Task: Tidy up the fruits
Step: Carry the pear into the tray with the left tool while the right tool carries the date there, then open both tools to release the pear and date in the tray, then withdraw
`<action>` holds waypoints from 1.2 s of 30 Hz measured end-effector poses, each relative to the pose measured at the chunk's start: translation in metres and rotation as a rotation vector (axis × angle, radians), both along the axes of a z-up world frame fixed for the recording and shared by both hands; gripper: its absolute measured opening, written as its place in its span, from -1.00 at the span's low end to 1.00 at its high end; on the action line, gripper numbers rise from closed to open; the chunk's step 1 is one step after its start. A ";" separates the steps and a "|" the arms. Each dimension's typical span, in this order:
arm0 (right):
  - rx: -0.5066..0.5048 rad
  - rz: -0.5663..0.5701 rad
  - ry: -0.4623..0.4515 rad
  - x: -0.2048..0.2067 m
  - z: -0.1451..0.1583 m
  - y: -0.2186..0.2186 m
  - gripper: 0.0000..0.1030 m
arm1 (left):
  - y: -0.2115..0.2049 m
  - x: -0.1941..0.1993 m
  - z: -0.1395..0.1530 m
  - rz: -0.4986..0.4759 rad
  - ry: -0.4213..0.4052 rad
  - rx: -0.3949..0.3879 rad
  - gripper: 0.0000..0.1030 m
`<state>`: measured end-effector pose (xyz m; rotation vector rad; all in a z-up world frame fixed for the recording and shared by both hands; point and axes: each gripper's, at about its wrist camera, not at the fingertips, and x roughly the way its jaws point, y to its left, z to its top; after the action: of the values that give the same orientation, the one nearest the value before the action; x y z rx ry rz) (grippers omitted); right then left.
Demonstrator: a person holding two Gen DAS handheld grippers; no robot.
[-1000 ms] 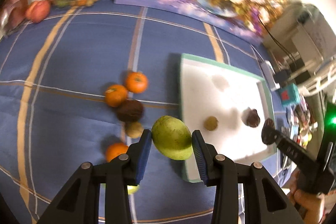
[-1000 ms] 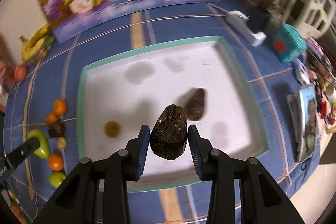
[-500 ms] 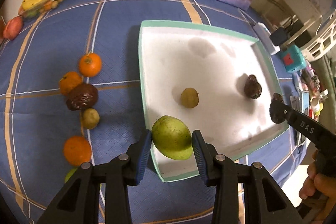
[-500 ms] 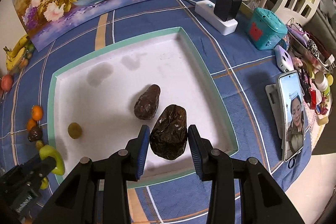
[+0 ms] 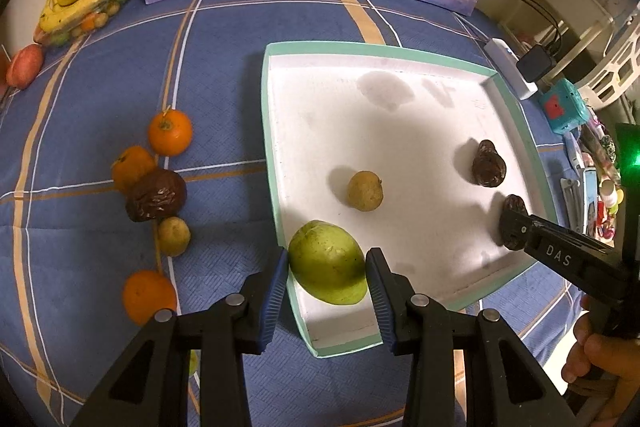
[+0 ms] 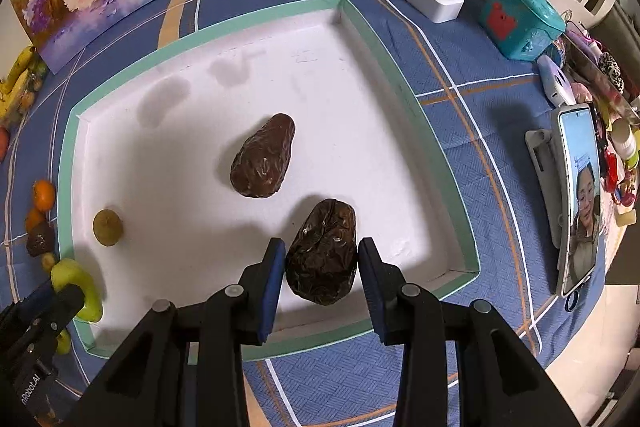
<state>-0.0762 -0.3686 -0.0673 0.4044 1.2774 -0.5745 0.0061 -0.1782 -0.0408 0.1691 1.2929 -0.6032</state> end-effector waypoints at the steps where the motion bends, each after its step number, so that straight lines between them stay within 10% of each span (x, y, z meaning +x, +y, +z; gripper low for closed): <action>1: 0.000 0.000 0.000 0.000 0.000 0.000 -0.24 | 0.000 0.000 0.000 -0.001 -0.001 0.001 -0.18; 24: -0.002 0.005 0.007 0.002 0.001 0.002 -0.23 | -0.003 0.000 0.013 -0.017 -0.036 -0.007 -0.15; 36: -0.062 0.026 -0.053 0.007 0.027 0.007 0.42 | 0.031 0.019 0.029 0.124 -0.088 0.021 0.67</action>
<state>-0.0695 -0.3619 -0.0405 0.3493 1.2092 -0.5762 0.0256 -0.1476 -0.0122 0.1300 1.2148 -0.4717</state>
